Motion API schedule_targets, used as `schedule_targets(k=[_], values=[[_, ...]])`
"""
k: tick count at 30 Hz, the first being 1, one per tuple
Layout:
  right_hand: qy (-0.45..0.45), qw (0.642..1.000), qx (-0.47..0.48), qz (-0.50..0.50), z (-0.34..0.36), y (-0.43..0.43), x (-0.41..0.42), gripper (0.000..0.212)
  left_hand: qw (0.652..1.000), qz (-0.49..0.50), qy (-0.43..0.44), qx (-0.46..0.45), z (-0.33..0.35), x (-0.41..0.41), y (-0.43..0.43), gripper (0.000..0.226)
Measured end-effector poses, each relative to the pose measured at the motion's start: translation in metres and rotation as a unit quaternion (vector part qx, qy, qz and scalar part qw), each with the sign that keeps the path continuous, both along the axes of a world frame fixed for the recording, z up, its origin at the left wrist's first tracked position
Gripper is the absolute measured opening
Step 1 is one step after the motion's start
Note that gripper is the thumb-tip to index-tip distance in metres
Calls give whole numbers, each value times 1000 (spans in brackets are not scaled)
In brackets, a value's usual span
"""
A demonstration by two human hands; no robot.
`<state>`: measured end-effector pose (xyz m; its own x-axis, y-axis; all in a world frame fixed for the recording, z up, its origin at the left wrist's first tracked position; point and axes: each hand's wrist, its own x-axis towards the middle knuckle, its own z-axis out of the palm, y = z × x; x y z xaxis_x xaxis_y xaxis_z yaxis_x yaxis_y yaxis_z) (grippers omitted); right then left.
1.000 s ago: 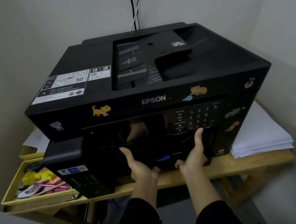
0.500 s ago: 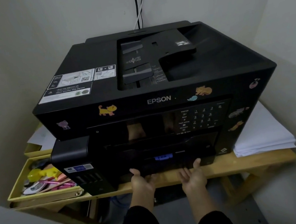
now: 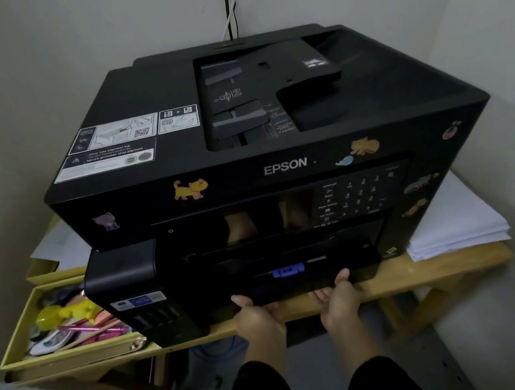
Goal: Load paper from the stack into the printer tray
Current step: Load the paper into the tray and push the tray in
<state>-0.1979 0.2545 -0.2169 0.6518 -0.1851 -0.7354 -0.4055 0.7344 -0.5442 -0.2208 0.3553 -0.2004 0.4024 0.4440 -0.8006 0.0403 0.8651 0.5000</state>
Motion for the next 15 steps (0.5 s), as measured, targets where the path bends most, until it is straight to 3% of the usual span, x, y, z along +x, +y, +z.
schedule_targets(k=[4,10,15], values=[[-12,1000,14,-17,-6,-2,-1,58,999,23,-8,-26,-4,1,-3,52],[-21,998,29,-57,5,-7,2,57,990,97,-64,-73,-7,9,-11,64],[-13,996,43,-81,10,-9,0,58,983,138,-83,-90,-10,15,-16,52]])
